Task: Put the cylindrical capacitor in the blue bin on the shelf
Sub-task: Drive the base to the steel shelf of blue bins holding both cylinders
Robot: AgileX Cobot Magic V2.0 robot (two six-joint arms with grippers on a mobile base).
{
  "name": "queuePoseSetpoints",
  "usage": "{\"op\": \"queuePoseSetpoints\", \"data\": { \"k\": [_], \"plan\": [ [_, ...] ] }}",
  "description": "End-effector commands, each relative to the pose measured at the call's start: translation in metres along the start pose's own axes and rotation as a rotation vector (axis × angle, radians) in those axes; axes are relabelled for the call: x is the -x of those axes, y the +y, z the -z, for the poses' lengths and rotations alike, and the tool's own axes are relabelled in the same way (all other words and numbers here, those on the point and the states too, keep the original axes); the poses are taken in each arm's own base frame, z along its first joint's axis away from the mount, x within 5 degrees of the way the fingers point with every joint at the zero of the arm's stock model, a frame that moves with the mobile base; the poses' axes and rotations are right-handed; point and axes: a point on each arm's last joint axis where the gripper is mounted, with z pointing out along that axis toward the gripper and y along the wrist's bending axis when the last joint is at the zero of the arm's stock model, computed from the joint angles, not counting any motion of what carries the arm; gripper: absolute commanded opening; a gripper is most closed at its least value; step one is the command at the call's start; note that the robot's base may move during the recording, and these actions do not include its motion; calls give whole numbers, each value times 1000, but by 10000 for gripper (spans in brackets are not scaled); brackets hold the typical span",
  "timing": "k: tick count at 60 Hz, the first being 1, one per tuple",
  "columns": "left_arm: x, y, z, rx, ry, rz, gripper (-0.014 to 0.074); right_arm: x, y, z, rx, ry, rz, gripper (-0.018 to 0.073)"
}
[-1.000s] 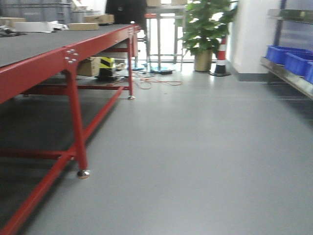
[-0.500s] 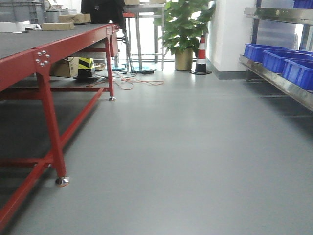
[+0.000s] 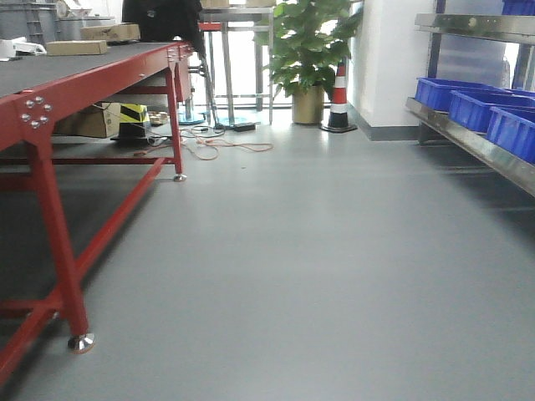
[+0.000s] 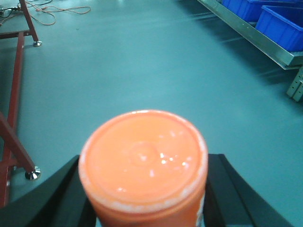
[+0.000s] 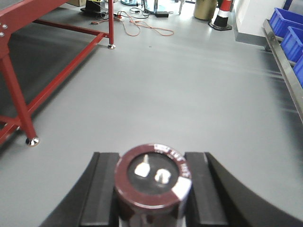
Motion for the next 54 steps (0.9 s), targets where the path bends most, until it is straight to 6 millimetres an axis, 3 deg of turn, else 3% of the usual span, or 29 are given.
{"op": "queuePoseSetpoints", "data": {
  "k": [1,54],
  "plan": [
    [4,-1,3,-9,-30,-1,-111,3,-1,1,-9,-30,10,-168],
    [4,-1,3,-7,-35,-2,-111,5,-1,2,-13,-53,10,-168]
  ]
}}
